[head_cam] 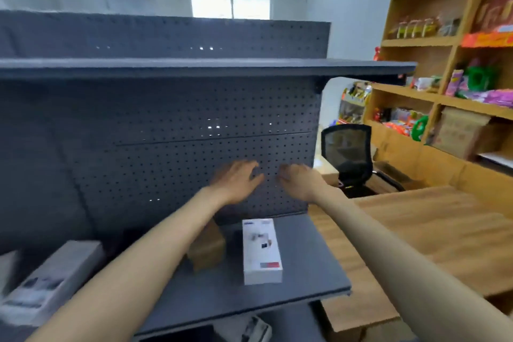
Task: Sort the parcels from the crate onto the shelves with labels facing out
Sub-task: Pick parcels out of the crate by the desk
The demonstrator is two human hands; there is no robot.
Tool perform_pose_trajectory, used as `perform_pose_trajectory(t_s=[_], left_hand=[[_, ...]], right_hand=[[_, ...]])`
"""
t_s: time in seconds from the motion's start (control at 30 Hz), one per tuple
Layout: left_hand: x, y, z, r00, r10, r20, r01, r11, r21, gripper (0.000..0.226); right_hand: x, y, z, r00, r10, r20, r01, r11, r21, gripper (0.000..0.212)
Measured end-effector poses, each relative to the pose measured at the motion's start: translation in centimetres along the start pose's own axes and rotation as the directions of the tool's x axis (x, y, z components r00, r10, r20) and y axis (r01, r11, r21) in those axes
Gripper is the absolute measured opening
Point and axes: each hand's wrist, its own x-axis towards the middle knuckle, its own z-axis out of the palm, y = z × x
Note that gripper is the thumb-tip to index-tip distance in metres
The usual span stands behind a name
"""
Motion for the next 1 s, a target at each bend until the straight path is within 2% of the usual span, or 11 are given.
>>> perform_pose_trajectory(t_s=[0.23,0.57,0.8,1.0], left_hand=[[-13.6,-17.0,-7.8,0.947,-0.316,-0.059,0.321,0.94,0.115,0.053],[-35.2,-35.9,-16.8,0.821,-0.524,-0.225,0.567,0.794,0.218,0.051],[-47.7,-44.5,-20.2,0.705,-0.662,-0.254,0.708,0.677,0.201,0.052],[-53.0,-50.8,-20.9,0.627,-0.727,-0.279,0.777,0.611,0.152,0.053]], right_hand=[[3.8,-21.5,3.2,0.966,-0.248,0.08,0.241,0.967,0.087,0.033],[2.4,-49.7,7.4,0.844,-0.536,0.028,0.521,0.832,0.192,0.034],[0.7,-63.9,10.9,0.739,-0.673,0.035,0.658,0.731,0.18,0.036],[1.4,-72.7,13.8,0.681,-0.728,0.073,0.711,0.682,0.169,0.035]])
